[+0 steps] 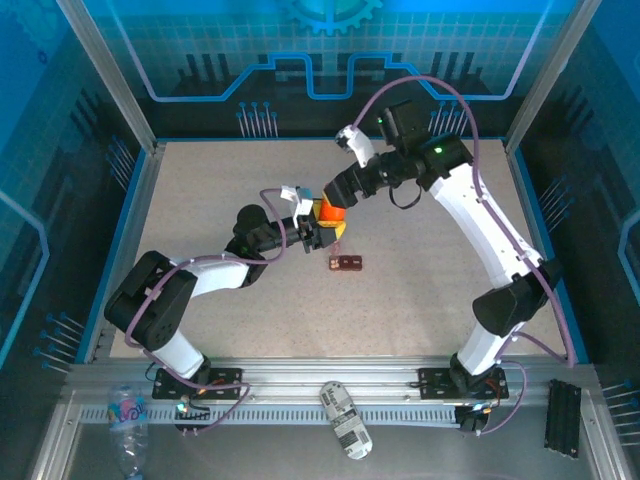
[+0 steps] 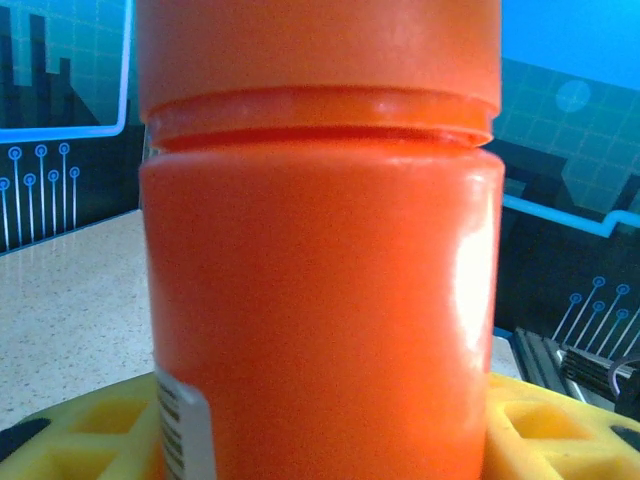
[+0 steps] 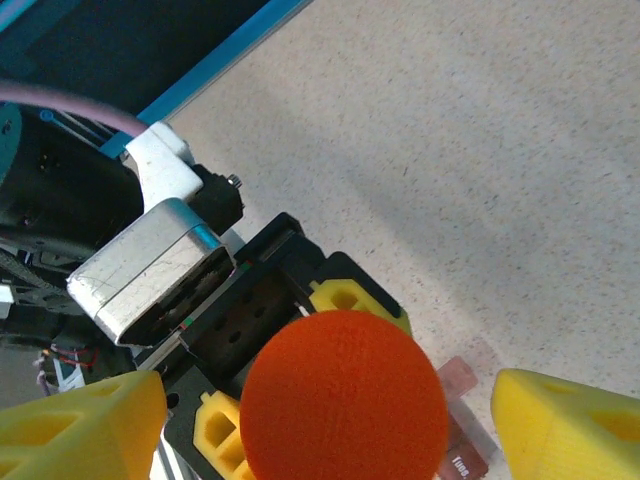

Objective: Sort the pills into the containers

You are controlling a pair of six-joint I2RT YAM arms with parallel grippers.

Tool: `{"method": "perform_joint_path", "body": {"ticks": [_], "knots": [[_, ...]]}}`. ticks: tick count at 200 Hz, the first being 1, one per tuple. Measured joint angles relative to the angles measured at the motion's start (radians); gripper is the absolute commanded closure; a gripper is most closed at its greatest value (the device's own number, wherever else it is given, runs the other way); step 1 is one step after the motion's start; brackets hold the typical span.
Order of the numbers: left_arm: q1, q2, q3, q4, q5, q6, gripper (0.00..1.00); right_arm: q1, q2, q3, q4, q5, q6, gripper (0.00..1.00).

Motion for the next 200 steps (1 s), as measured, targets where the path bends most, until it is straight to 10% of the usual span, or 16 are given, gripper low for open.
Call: {"method": "perform_joint_path", "body": {"ticks": [139, 200], "knots": [[0.003, 0.007, 0.002, -0.038, 0.014, -0.011, 1.00, 0.020, -0.032, -0.123, 0.100, 0.083, 0.145, 0.63], [-0.106, -0.006, -0.017, -0.202, -0.317, 0.229, 1.00, 0.112, -0.183, -0.449, 0.383, 0.432, 0.503, 0.63]]}}
